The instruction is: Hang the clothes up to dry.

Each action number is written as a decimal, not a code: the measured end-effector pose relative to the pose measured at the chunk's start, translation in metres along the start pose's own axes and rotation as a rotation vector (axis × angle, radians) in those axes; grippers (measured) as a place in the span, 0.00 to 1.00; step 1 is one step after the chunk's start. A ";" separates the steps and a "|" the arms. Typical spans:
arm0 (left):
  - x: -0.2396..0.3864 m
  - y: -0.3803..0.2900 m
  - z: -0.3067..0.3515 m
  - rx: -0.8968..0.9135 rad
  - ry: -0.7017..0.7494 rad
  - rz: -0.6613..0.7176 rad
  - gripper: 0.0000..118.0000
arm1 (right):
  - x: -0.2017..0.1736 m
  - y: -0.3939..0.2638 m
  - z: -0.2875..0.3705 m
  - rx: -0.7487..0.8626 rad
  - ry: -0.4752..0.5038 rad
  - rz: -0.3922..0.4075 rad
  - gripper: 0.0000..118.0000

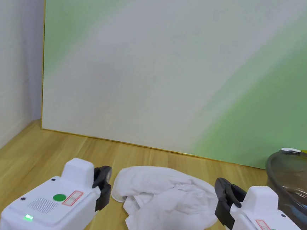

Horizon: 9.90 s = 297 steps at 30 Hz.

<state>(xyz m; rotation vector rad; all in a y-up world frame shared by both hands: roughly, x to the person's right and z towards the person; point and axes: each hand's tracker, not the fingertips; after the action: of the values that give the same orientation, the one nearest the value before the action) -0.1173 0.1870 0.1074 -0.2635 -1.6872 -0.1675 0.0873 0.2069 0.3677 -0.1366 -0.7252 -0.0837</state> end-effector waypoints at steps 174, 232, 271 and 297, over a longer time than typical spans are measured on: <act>0.009 0.039 0.004 0.039 0.073 0.156 0.02 | -0.004 0.044 -0.022 -0.006 -0.001 -0.027 0.00; -0.021 -0.092 0.030 -0.708 -0.130 0.060 0.06 | 0.134 -0.015 -0.390 -0.962 -0.276 -0.273 0.79; -0.139 0.268 0.115 0.205 0.277 0.336 0.06 | 0.181 0.398 -0.005 0.110 -0.381 -0.107 0.08; -0.218 0.388 0.019 0.276 0.325 0.107 0.06 | 0.208 0.425 -0.070 0.138 -0.430 -0.074 0.08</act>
<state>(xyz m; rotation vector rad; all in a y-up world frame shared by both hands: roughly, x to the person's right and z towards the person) -0.0053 0.5486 -0.1276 -0.1114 -1.3509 0.0991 0.3407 0.6103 0.4139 0.0063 -1.1629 -0.0747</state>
